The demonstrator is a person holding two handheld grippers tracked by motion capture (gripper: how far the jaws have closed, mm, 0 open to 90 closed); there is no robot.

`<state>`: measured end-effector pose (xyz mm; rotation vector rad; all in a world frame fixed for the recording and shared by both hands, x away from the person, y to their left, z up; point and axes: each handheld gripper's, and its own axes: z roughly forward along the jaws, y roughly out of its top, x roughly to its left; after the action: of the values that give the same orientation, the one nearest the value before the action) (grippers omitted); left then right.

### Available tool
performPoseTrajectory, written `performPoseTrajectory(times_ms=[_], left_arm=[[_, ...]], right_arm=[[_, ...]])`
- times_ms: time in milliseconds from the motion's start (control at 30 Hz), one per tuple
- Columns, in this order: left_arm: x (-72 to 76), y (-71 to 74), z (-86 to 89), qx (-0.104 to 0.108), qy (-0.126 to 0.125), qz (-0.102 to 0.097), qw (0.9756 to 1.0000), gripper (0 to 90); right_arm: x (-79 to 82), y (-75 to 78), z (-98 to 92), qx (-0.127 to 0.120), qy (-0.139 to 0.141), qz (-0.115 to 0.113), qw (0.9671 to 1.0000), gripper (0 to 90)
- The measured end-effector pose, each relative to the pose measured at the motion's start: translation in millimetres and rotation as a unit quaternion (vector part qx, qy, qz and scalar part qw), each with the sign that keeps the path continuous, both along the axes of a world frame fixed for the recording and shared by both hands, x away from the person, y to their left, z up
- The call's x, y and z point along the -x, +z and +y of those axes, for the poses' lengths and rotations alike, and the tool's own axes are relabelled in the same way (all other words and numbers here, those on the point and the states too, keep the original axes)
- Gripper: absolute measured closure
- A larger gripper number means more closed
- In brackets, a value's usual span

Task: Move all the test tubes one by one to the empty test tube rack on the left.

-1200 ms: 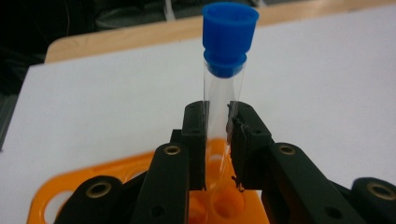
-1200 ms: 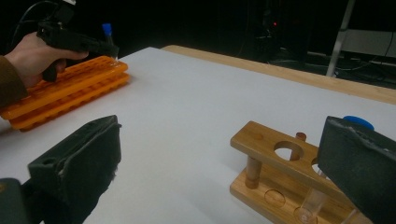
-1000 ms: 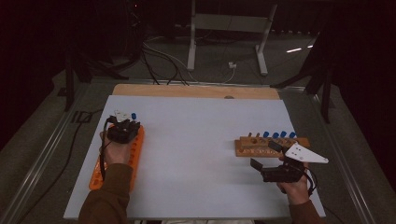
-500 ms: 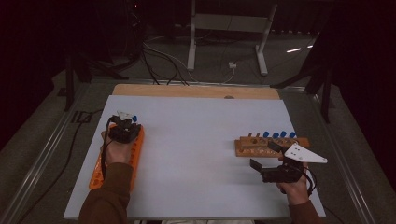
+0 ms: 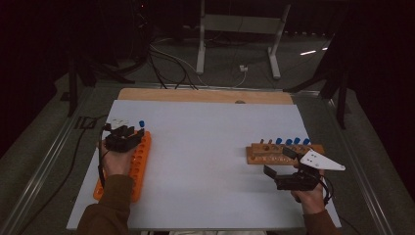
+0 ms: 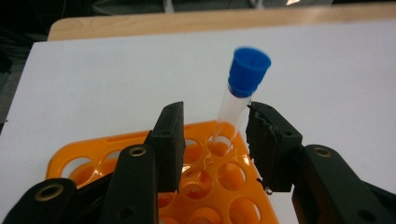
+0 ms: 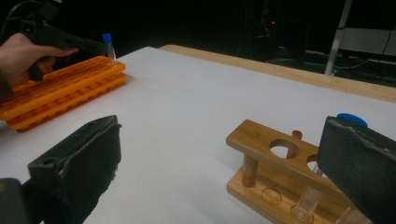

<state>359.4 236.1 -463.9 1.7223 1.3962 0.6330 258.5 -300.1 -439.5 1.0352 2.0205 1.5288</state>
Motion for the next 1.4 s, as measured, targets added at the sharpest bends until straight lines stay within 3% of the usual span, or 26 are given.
performPoseTrajectory(times_ms=[200,367,533,700,767,900,1067,1267,1400], left_arm=[[15.6,8.9,5.6,0.03,0.004,-0.04,0.9988,35.4],[28.3,14.9,10.7,0.088,0.003,-0.051,0.9948,20.9],[41.4,19.1,5.7,0.067,-0.005,-0.065,0.9956,2.3],[53.1,23.5,1.1,0.055,-0.011,-0.084,0.9949,0.7],[58.9,24.8,-1.0,0.047,0.002,-0.101,0.9938,0.6],[67.2,24.8,-2.8,0.039,0.005,-0.114,0.9927,0.7],[75.0,20.4,-4.0,0.059,0.007,-0.135,0.9891,0.7],[75.5,17.1,-6.1,0.052,-0.015,-0.119,0.9914,0.8],[78.6,17.6,-4.7,0.046,-0.013,-0.121,0.9915,0.7]], right_arm=[[-1.7,1.0,-1.3,0.005,-0.007,0.001,1.0,0.0],[-2.9,3.3,-2.3,0.013,-0.016,0.003,0.9998,0.0],[-5.5,6.5,-3.3,0.019,-0.022,0.004,0.9996,0.0],[-10.0,9.0,-5.2,0.019,-0.032,0.008,0.9993,0.0],[-11.4,10.6,-5.5,0.027,-0.041,0.003,0.9988,0.0],[-14.2,15.9,-7.2,0.038,-0.061,-0.01,0.9973,0.3],[-21.3,24.1,-14.1,0.037,-0.077,-0.01,0.9963,0.3],[-32.7,31.7,-28.6,0.041,-0.115,-0.011,0.9925,0.3],[-42.3,32.5,-43.6,0.043,-0.147,-0.003,0.9881,2.9]])
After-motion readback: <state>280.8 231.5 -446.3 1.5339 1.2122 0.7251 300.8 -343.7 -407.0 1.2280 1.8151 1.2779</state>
